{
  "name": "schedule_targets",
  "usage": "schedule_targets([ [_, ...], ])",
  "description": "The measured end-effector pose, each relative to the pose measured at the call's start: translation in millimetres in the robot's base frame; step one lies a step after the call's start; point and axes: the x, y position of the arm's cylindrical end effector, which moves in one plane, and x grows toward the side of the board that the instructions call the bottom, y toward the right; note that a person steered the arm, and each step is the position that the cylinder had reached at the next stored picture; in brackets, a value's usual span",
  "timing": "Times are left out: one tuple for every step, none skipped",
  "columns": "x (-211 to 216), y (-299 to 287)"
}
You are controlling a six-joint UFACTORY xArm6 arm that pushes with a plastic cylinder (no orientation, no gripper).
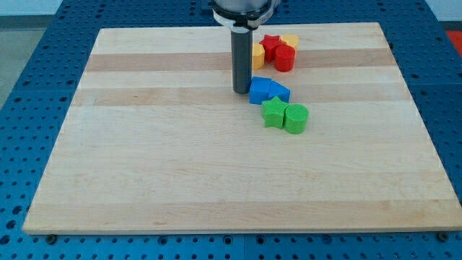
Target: Place your hand above the triangle
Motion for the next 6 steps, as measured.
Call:
schedule_targets([
  [0.4, 7.0],
  [3.2, 16.2],
  [8.1, 28.4],
  [9.7, 37.2],
  [-3.2, 37.6],
  [-25.6, 38.6],
])
